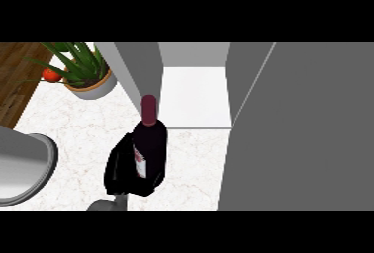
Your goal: Pick up the wine, place it into the cabinet and close the cabinet
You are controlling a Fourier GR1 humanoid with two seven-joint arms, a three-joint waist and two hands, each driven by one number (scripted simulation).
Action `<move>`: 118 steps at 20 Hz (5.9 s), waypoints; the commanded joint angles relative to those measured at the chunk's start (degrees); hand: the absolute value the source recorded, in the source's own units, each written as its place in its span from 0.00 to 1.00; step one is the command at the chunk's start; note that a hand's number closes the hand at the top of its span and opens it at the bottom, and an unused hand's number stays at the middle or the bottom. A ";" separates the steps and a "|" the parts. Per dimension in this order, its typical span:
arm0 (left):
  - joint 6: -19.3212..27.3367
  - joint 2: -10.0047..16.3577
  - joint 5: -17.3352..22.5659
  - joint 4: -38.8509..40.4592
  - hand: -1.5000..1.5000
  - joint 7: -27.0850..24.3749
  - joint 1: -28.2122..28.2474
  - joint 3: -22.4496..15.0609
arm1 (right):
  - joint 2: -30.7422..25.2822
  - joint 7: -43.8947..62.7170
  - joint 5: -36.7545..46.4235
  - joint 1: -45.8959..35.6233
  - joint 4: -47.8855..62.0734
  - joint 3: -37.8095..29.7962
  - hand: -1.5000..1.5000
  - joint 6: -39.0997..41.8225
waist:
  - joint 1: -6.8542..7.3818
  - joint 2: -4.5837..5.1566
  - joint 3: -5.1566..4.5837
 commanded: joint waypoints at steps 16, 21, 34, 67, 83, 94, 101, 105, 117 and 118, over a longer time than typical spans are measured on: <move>15.71 -0.05 17.84 12.05 1.00 -10.79 -8.92 -16.18 | 0.87 3.72 0.68 -0.14 -3.93 2.86 0.00 -1.50 | -0.31 0.10 -0.05; 14.80 -0.05 17.92 14.91 1.00 -10.63 -13.33 -15.02 | -0.12 -0.39 -2.65 2.76 -2.42 0.07 0.00 1.54 | -0.16 0.06 -0.02; 17.92 -0.05 31.18 30.59 1.00 -15.41 -32.06 -16.99 | -0.23 -1.83 -4.95 2.13 0.33 -1.97 0.00 1.63 | -1.03 0.27 -0.05; 17.42 -0.05 39.48 55.63 1.00 -8.38 -57.27 -11.20 | 0.19 -7.53 -2.45 -1.37 7.96 0.59 0.00 3.99 | -4.34 1.45 -0.10; 19.55 -0.05 45.60 48.88 1.00 -10.48 -50.55 -20.02 | 1.35 -7.06 -3.02 -3.58 8.01 2.24 0.00 3.28 | -7.07 1.61 -0.15; 23.53 -0.05 54.44 47.56 0.00 -15.61 -51.97 -21.04 | 1.36 -7.82 -3.68 -2.15 7.42 2.89 0.00 4.16 | -8.61 2.04 -0.13; 25.23 -0.05 58.30 49.11 0.00 -16.27 -54.70 -22.10 | -0.06 -6.98 -5.56 -3.51 7.57 -0.21 0.00 4.35 | -7.60 1.89 -0.08; 26.51 -0.05 58.60 49.38 0.00 -18.34 -53.06 -25.63 | 0.79 -8.24 -3.31 -2.33 7.67 1.31 0.00 3.97 | -7.69 1.84 -0.08; 28.07 -0.05 55.35 50.60 0.00 -19.12 -56.04 -33.43 | 1.20 -8.83 -4.51 -3.32 10.28 0.74 0.00 4.07 | -6.30 1.81 -0.06; 29.89 -0.05 56.11 50.44 0.00 -19.71 -57.39 -32.84 | 0.25 -8.79 -4.47 -3.98 10.83 0.93 0.00 5.18 | -6.78 1.95 -0.06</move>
